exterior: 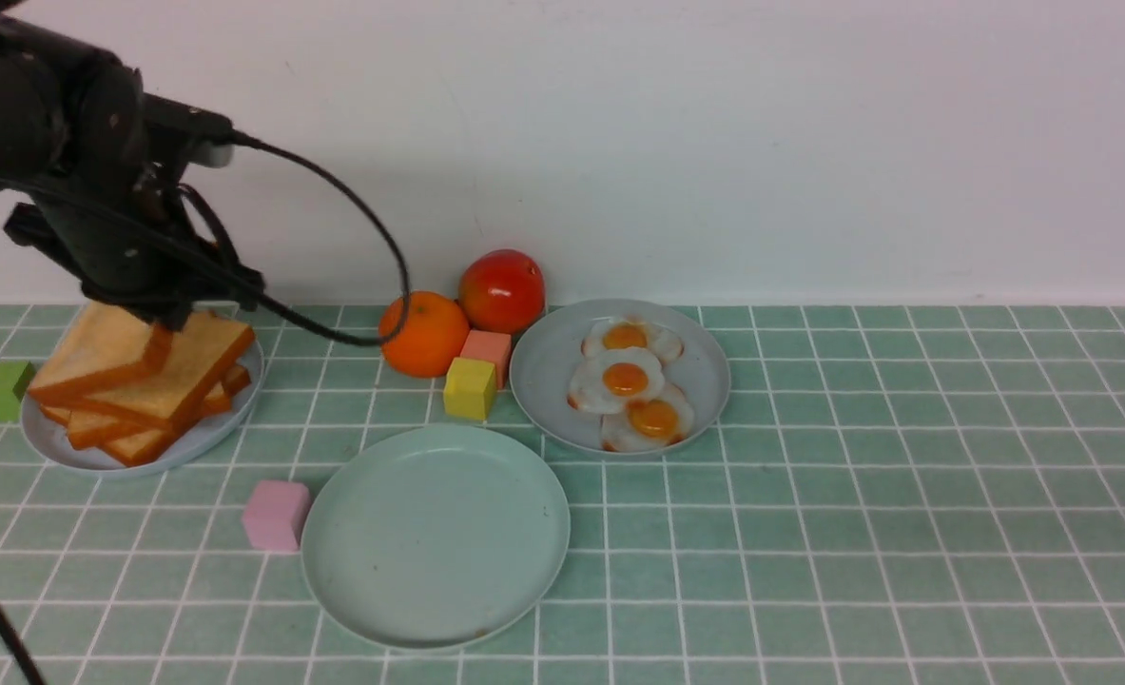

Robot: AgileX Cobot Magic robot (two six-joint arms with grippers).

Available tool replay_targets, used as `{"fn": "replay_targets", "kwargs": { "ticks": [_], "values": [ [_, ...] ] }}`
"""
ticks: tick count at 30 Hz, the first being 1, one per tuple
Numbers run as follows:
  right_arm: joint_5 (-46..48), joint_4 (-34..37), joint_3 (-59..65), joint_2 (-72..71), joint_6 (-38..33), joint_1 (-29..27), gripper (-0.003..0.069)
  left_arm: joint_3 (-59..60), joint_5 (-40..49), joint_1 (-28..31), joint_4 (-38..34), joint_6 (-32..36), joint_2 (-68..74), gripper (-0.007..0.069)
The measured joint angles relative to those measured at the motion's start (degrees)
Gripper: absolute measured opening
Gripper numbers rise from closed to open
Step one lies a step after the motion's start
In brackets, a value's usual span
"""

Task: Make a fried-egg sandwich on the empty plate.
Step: Use the left arm to put a slice of bread into the empty plate in the middle

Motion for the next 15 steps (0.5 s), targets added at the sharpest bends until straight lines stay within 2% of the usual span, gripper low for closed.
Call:
{"fn": "replay_targets", "kwargs": {
  "ticks": [2,5,10,15],
  "values": [
    [0.0,0.0,0.0,0.0,0.0,0.0,0.0015,2.7,1.1,-3.8,-1.2,0.6,-2.4,0.0069],
    [0.1,-0.1,0.0,0.0,0.0,0.0,0.0015,11.3,0.5,-14.5,-1.8,1.2,-6.6,0.0069],
    [0.4,-0.3,0.0,0.0,0.0,0.0,0.0015,17.1,-3.7,-25.8,1.7,-1.2,-6.5,0.0069],
    [1.1,-0.2,0.0,0.0,0.0,0.0,0.0015,17.5,-6.4,-29.3,4.9,-4.4,-4.3,0.0069]
  ]
}}
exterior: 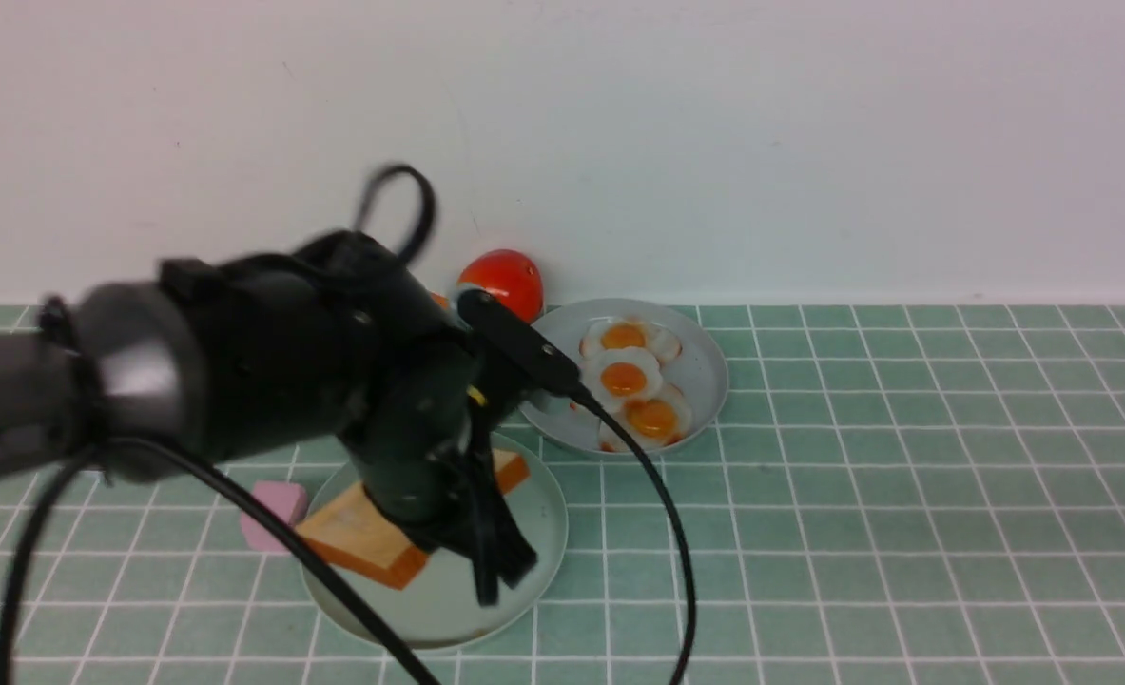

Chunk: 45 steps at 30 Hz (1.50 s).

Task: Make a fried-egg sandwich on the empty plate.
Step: Use the left arm to put a slice of bread into the empty plate in the middle, then use the right arm to grab a fried egg

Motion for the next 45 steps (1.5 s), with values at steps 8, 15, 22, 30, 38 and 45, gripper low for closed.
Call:
{"fn": "replay_targets", "kwargs": {
  "ticks": [8,15,22,30,38,45],
  "values": [
    [2.4,0.0,0.0,0.0,0.0,0.0,0.0017,0.0,-4.4,-0.3,1.5,-0.9,4.8,0.0058],
    [3.7,0.0,0.0,0.0,0.0,0.0,0.008,0.0,-4.8,-0.3,3.8,-0.9,7.2,0.016],
    [-0.8,0.6,0.0,0.2,0.0,0.0,0.0297,-0.7,-2.0,-0.3,1.8,-0.9,5.9,0.0462],
    [-17.2,7.3,-0.1,11.8,-3.3,0.0,0.0312,0.1,1.6,-0.3,-11.4,-7.6,-17.9,0.0092],
    [-22.5,17.5,-3.1,34.6,-10.8,0.0,0.0206,18.8,-8.6,-0.3,-14.5,-7.6,-49.7,-0.0013],
    [-22.6,22.8,-15.7,58.1,-11.2,0.0,0.0265,35.6,-17.4,-0.3,-14.3,-7.6,-71.1,-0.0013]
  ]
}}
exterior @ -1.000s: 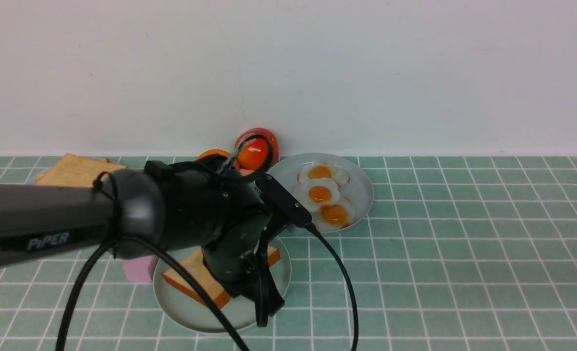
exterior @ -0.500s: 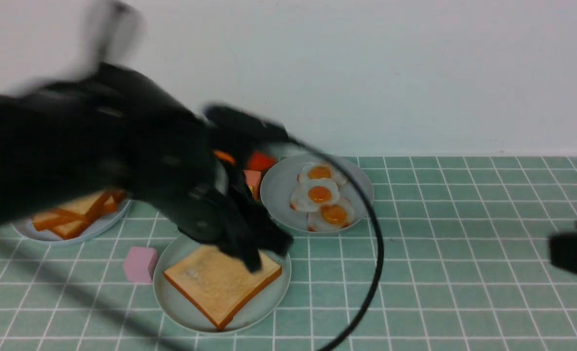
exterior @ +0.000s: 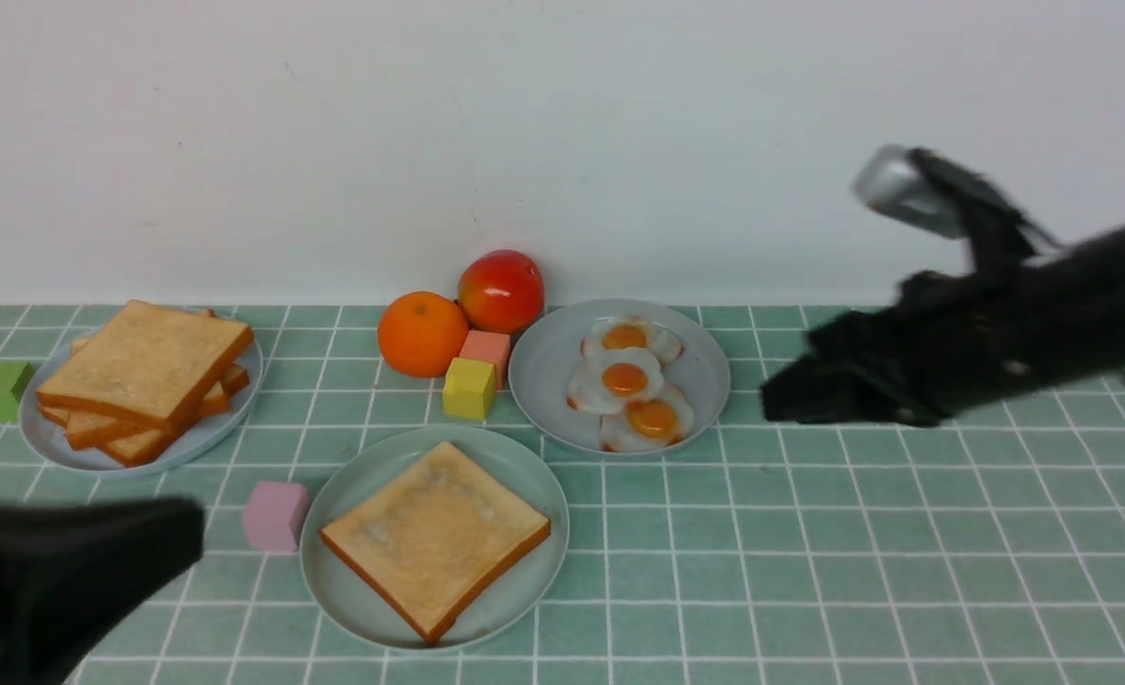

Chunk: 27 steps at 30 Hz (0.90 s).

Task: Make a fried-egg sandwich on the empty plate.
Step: Use the right arm to grab a fried egg

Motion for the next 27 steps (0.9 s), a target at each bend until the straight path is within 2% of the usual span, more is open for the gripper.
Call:
{"fn": "replay_targets", "kwargs": {
  "ticks": [6,15,27],
  "values": [
    [1.1,1.5,-14.9,18.8,-0.1,0.0,0.0308,5.7,-5.8,0.0,0.2,-1.2,-8.2,-0.0013],
    [3.1,0.1,-35.4,36.5,2.4,0.0,0.0316,6.0,-10.0,0.0,0.7,-3.4,-5.3,-0.0013],
    [-1.2,-1.6,-39.8,42.1,4.8,-0.6,0.0316,6.2,-10.5,0.0,0.7,-3.9,-4.6,-0.0013]
  ]
}}
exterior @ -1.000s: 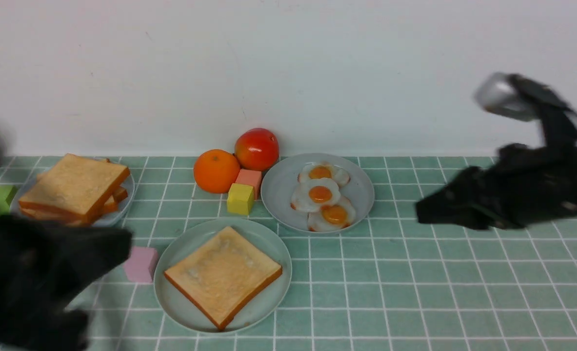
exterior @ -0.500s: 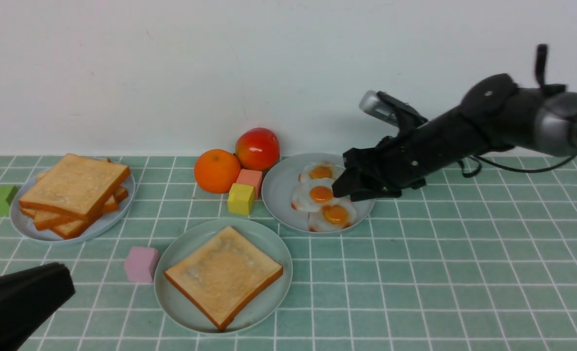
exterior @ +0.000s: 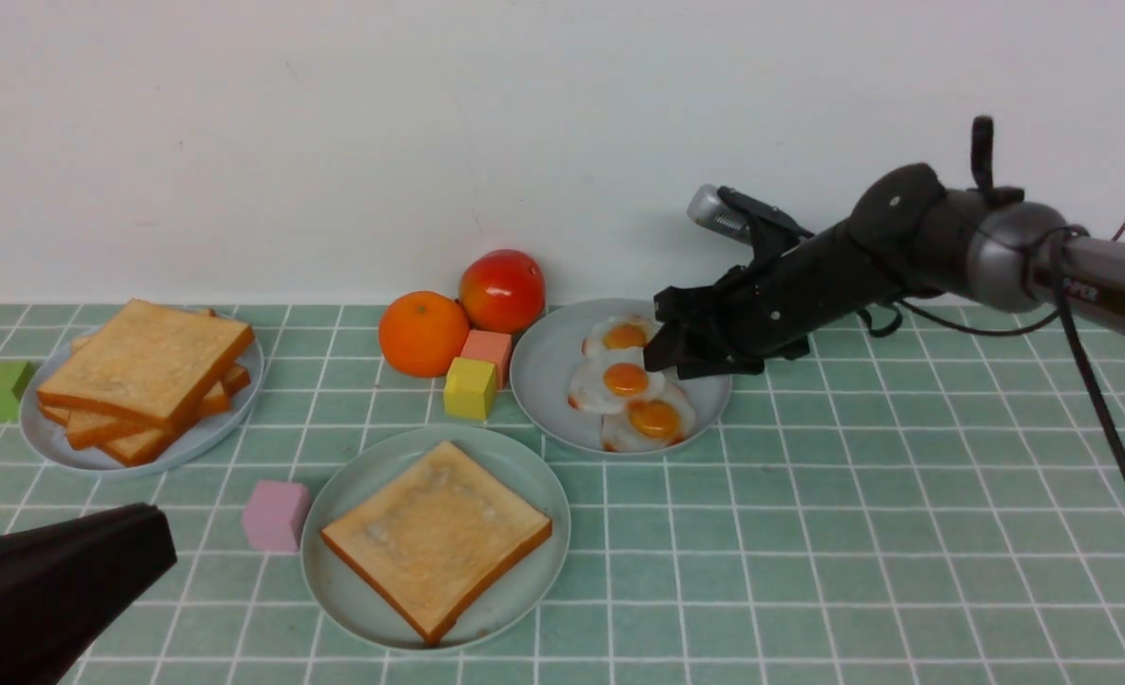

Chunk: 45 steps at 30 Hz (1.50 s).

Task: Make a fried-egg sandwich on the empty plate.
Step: Use the right arm to grab a fried egg

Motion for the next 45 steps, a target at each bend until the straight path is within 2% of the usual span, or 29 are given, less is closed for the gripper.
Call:
{"fn": "replay_targets", "kwargs": {
  "ticks": [7,12,45],
  "values": [
    [-1.8,3.5,0.0,0.9,-0.8,0.0,0.0316,0.0,0.0,0.0,0.0,0.0,0.0,-0.0013],
    [-3.0,5.9,0.0,0.9,-4.6,0.0,0.0316,0.1,0.0,0.0,0.0,0.0,0.0,-0.0013],
    [-4.7,7.4,-0.5,3.4,-5.6,1.1,0.0316,0.2,-0.3,0.0,-1.1,0.0,0.0,-0.0013]
  ]
}}
